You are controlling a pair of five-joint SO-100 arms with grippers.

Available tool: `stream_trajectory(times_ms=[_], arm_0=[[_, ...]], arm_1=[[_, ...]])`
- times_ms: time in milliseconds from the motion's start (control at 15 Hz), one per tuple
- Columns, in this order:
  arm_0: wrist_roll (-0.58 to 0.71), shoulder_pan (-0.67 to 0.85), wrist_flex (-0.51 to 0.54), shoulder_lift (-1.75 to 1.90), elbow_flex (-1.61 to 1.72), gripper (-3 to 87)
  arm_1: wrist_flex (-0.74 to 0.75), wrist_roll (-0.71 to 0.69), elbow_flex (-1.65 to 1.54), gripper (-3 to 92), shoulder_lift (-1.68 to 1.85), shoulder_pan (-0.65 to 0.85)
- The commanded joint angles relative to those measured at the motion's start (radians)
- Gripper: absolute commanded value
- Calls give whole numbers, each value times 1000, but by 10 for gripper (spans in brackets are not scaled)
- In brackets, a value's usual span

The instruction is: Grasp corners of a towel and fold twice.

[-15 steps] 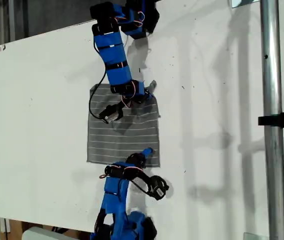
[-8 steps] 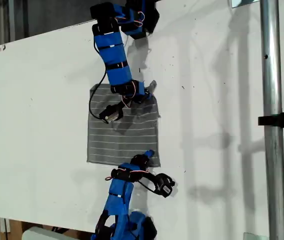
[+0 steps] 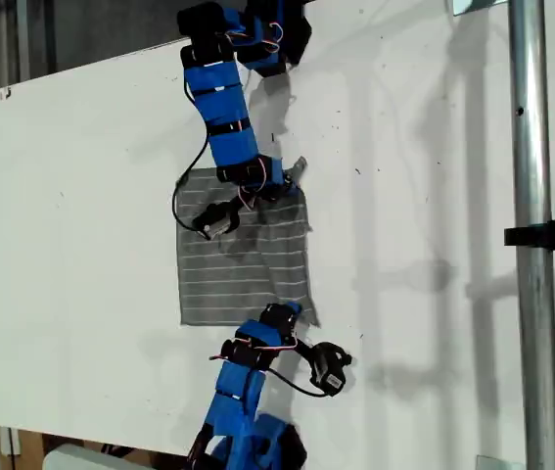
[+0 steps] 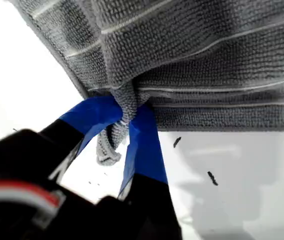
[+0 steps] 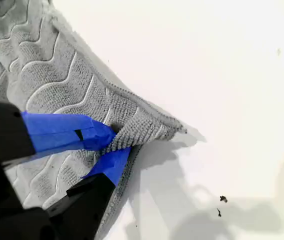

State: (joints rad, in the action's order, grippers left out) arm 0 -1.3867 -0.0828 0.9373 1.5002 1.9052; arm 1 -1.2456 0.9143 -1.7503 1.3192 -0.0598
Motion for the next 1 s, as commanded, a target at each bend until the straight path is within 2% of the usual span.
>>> stream_trajectory(times_ms=[0,133,267,400,467,600,933], arm_0=[[-35,-92,158,109,-114,-29],[-120,-187,334,106,-256,-29],[-210,-245,379,114,-295,-29],[-202,-225,405,123,-299,-29],[-166,-166,440,140,-301,-29],[6,34,492,184,-285,-29],[563,606,525,144,-391,-29]], arm_1=[[-104,98,23,-3,178,-104],[-186,202,91,-3,279,-233],[-247,258,213,-3,279,-330],[-265,259,242,-3,282,-310],[-265,216,222,-3,299,-236],[-236,52,187,-3,307,-29],[-130,-397,187,-3,288,531]])
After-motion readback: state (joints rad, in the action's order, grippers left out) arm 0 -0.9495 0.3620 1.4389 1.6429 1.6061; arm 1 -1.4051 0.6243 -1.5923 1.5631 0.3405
